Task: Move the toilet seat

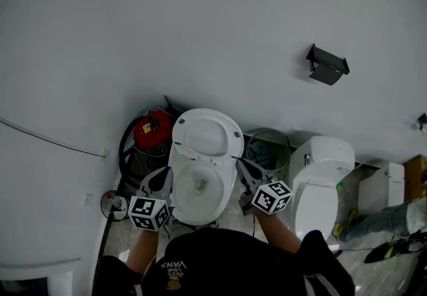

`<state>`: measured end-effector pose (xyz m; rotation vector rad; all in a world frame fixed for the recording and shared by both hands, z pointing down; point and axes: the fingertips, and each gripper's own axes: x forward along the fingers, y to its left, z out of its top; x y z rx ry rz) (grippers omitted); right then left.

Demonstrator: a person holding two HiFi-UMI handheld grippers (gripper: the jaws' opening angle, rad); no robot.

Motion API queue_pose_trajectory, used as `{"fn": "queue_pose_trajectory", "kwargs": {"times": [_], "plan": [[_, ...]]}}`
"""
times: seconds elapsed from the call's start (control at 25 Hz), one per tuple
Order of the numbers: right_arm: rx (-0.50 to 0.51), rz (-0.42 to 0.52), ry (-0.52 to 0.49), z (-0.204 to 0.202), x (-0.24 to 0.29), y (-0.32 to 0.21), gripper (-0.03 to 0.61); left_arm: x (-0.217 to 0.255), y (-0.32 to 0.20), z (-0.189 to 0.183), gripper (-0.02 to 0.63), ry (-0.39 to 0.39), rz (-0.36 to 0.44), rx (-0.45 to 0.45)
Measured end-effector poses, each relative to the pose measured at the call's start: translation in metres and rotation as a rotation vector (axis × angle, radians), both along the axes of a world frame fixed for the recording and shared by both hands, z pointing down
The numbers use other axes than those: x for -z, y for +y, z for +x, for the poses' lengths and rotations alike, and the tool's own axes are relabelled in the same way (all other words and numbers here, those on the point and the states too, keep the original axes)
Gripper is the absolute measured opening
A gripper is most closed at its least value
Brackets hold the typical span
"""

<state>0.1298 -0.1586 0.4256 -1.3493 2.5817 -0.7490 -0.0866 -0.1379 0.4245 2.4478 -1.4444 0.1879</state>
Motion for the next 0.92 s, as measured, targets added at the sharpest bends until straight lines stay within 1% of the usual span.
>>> {"fn": "queue_pose_trajectory", "kwargs": {"times": [0.2,0.52,0.76,0.92], "plan": [[0.02,-0.013,0.012,0.001,-0.004,0.004,-0.002,-0.003,0.007,0.009,0.008,0.005,-0.009,0.003],[0.028,-0.03,0.028,0.002,-0.012,0.007,-0.002,-0.004,0.008,0.016,0.008,-0.003,0.001,0.001],[0.031,-0.034,0.032,0.003,-0.015,0.007,-0.002,-0.009,0.008,0.018,0.008,0.007,-0.016,0.01],[0.028,-0.042,0.036,0.006,-0.017,0.005,-0.002,-0.008,0.006,0.022,0.008,0.007,-0.022,-0.001]]}}
